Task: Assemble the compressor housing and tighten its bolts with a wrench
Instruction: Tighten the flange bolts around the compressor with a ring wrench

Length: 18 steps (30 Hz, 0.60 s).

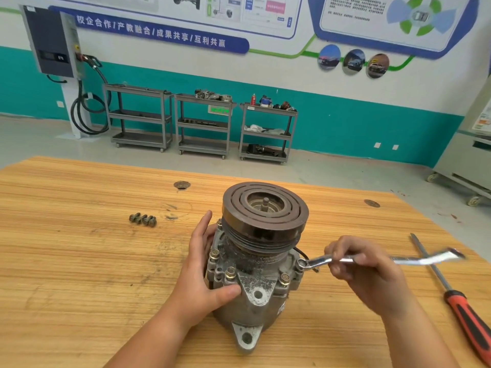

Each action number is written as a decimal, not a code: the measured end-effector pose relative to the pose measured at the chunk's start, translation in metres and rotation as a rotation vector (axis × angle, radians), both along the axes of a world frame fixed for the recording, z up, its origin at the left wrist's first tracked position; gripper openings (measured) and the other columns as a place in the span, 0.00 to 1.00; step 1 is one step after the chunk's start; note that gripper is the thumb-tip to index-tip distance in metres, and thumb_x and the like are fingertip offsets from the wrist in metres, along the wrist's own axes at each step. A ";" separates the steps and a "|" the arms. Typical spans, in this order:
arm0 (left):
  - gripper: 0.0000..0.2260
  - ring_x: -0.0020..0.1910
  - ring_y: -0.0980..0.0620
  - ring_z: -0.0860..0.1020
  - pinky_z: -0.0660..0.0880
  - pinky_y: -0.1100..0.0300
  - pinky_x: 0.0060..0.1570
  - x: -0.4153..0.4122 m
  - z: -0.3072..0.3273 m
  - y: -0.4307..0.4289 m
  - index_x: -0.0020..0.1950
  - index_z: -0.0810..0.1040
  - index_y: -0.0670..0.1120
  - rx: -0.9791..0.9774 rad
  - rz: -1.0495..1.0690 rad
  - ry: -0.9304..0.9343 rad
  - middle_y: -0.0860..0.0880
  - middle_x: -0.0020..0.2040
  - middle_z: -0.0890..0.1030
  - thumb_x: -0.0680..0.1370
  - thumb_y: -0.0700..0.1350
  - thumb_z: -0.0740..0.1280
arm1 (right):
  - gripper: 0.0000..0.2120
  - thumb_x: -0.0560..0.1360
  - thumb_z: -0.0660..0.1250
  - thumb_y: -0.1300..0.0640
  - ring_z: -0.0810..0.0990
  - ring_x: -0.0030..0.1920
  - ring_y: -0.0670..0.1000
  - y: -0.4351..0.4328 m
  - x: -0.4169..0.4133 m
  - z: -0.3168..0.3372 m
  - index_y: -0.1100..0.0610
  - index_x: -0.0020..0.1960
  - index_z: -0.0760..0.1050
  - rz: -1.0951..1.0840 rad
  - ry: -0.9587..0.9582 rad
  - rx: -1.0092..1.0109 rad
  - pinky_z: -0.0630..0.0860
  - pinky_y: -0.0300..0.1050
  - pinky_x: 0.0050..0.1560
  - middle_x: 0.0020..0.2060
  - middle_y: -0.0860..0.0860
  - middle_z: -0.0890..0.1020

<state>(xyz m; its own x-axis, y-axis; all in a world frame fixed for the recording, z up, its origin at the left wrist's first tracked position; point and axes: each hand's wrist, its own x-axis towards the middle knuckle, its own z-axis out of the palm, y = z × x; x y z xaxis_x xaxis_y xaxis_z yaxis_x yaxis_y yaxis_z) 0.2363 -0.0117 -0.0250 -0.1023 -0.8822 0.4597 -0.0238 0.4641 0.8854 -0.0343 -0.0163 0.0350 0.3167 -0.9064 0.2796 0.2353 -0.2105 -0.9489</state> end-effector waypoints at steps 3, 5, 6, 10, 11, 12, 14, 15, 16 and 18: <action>0.52 0.68 0.61 0.69 0.71 0.69 0.60 0.000 0.000 0.000 0.73 0.52 0.69 0.010 0.004 0.005 0.59 0.69 0.67 0.54 0.74 0.73 | 0.14 0.60 0.57 0.62 0.70 0.25 0.48 0.039 0.016 -0.010 0.57 0.34 0.81 -0.260 -0.043 -0.020 0.59 0.34 0.24 0.27 0.61 0.78; 0.52 0.68 0.61 0.69 0.71 0.69 0.60 0.001 -0.001 0.001 0.73 0.52 0.70 0.008 0.011 0.003 0.58 0.70 0.66 0.54 0.74 0.73 | 0.14 0.62 0.59 0.64 0.73 0.25 0.48 0.064 0.032 -0.011 0.56 0.38 0.83 -0.435 -0.024 -0.035 0.61 0.32 0.22 0.29 0.63 0.80; 0.52 0.68 0.62 0.69 0.71 0.68 0.60 0.001 0.000 0.001 0.72 0.52 0.71 0.008 0.014 0.001 0.59 0.70 0.66 0.53 0.75 0.73 | 0.14 0.65 0.62 0.67 0.74 0.25 0.48 0.075 0.042 -0.011 0.54 0.39 0.83 -0.511 0.014 -0.058 0.63 0.32 0.21 0.30 0.62 0.81; 0.53 0.67 0.63 0.69 0.70 0.70 0.59 0.000 0.001 0.002 0.73 0.52 0.68 0.004 0.022 0.000 0.58 0.70 0.67 0.53 0.75 0.72 | 0.21 0.67 0.70 0.73 0.80 0.31 0.43 0.099 0.077 -0.015 0.47 0.47 0.81 -0.655 0.267 -0.131 0.73 0.31 0.29 0.37 0.47 0.85; 0.54 0.67 0.63 0.69 0.70 0.70 0.59 0.000 0.002 0.002 0.73 0.51 0.67 0.004 0.025 -0.001 0.58 0.70 0.67 0.53 0.75 0.72 | 0.24 0.66 0.73 0.71 0.80 0.36 0.41 0.101 0.084 -0.017 0.45 0.51 0.78 -0.652 0.323 -0.153 0.73 0.31 0.33 0.41 0.42 0.85; 0.54 0.67 0.62 0.70 0.71 0.70 0.59 -0.001 0.003 0.002 0.74 0.51 0.65 0.006 0.025 -0.001 0.56 0.70 0.67 0.53 0.75 0.72 | 0.24 0.64 0.75 0.64 0.80 0.42 0.41 0.101 0.088 -0.020 0.43 0.54 0.76 -0.656 0.353 -0.185 0.73 0.30 0.38 0.43 0.38 0.84; 0.56 0.67 0.62 0.70 0.71 0.70 0.59 -0.001 0.003 0.002 0.75 0.51 0.63 0.012 0.023 -0.003 0.56 0.70 0.67 0.53 0.75 0.72 | 0.21 0.62 0.73 0.46 0.78 0.46 0.39 0.103 0.092 -0.019 0.40 0.55 0.77 -0.701 0.346 -0.225 0.71 0.27 0.42 0.44 0.35 0.82; 0.56 0.67 0.62 0.70 0.70 0.70 0.59 -0.001 0.003 0.003 0.75 0.51 0.63 0.014 0.023 -0.004 0.56 0.70 0.67 0.53 0.75 0.72 | 0.21 0.62 0.67 0.39 0.77 0.45 0.38 0.105 0.090 -0.014 0.38 0.55 0.77 -0.724 0.358 -0.281 0.70 0.26 0.40 0.43 0.36 0.82; 0.56 0.67 0.63 0.69 0.70 0.71 0.58 -0.001 0.004 0.003 0.75 0.51 0.63 0.017 0.024 -0.004 0.56 0.70 0.67 0.53 0.75 0.72 | 0.19 0.65 0.62 0.37 0.77 0.43 0.38 0.104 0.088 -0.011 0.37 0.55 0.75 -0.727 0.370 -0.344 0.69 0.25 0.39 0.41 0.38 0.82; 0.56 0.67 0.63 0.69 0.70 0.71 0.58 0.000 0.004 0.003 0.75 0.51 0.62 0.024 0.021 -0.001 0.56 0.70 0.66 0.52 0.75 0.72 | 0.13 0.71 0.58 0.45 0.77 0.38 0.38 0.099 0.077 -0.008 0.39 0.50 0.80 -0.697 0.258 -0.401 0.70 0.25 0.37 0.37 0.42 0.82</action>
<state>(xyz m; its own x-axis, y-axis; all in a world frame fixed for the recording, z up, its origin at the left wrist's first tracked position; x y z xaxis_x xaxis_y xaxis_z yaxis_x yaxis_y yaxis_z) 0.2362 -0.0087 -0.0211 -0.0839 -0.8947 0.4387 -0.0340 0.4425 0.8961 0.0424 0.0831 0.0270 -0.1797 -0.7658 0.6175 -0.2871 -0.5596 -0.7775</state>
